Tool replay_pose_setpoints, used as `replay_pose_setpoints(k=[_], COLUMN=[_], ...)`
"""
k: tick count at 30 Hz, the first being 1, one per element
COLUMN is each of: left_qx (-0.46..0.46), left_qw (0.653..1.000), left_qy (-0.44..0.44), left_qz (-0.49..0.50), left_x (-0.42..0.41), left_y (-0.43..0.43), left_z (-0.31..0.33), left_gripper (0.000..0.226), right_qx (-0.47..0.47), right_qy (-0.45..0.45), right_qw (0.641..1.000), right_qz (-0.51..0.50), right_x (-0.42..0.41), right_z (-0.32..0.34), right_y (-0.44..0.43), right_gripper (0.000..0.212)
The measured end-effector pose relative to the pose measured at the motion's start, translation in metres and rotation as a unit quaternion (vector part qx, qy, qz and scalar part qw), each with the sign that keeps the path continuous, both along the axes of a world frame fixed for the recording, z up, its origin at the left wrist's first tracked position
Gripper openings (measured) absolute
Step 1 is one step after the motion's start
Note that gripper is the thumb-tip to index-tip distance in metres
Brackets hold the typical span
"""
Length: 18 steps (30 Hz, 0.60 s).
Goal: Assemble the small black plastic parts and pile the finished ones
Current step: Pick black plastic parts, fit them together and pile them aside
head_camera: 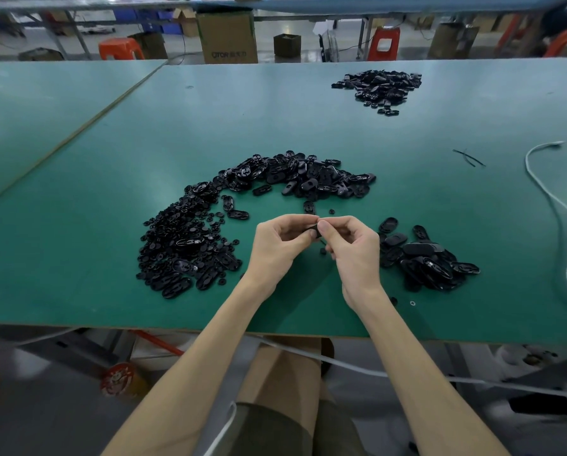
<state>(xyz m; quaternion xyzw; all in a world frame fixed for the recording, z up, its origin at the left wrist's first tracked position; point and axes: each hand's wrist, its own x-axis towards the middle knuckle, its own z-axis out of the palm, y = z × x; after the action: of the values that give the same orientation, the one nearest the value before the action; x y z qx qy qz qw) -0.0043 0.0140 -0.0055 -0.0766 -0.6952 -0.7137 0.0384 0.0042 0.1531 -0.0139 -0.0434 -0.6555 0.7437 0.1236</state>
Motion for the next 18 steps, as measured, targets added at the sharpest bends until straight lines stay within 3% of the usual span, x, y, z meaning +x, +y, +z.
replay_pose_setpoints(k=[6, 12, 15, 16, 18], left_qx=[-0.015, -0.118, -0.150, -0.165, -0.217], left_qw=[1.000, 0.982, 0.979, 0.977, 0.964], left_qy=[0.015, 0.116, 0.135, 0.136, 0.146], left_qz=[0.016, 0.094, 0.027, -0.008, -0.052], left_x=[0.000, 0.000, -0.004, -0.004, -0.005], left_y=[0.002, 0.019, 0.040, 0.048, 0.063], left_z=[0.000, 0.019, 0.036, 0.041, 0.048], left_gripper=[0.020, 0.017, 0.020, 0.021, 0.020], right_qx=[0.017, 0.044, 0.186, 0.173, 0.131], right_qy=[-0.007, -0.007, 0.054, 0.078, 0.038], right_qw=[1.000, 0.999, 0.981, 0.981, 0.990], right_qz=[-0.001, -0.019, -0.016, -0.029, -0.034], right_x=[0.000, -0.003, 0.000, 0.002, 0.005], right_z=[-0.001, -0.003, 0.004, 0.005, 0.007], right_y=[-0.001, -0.003, -0.004, -0.005, 0.001], right_gripper=[0.007, 0.021, 0.024, 0.025, 0.025])
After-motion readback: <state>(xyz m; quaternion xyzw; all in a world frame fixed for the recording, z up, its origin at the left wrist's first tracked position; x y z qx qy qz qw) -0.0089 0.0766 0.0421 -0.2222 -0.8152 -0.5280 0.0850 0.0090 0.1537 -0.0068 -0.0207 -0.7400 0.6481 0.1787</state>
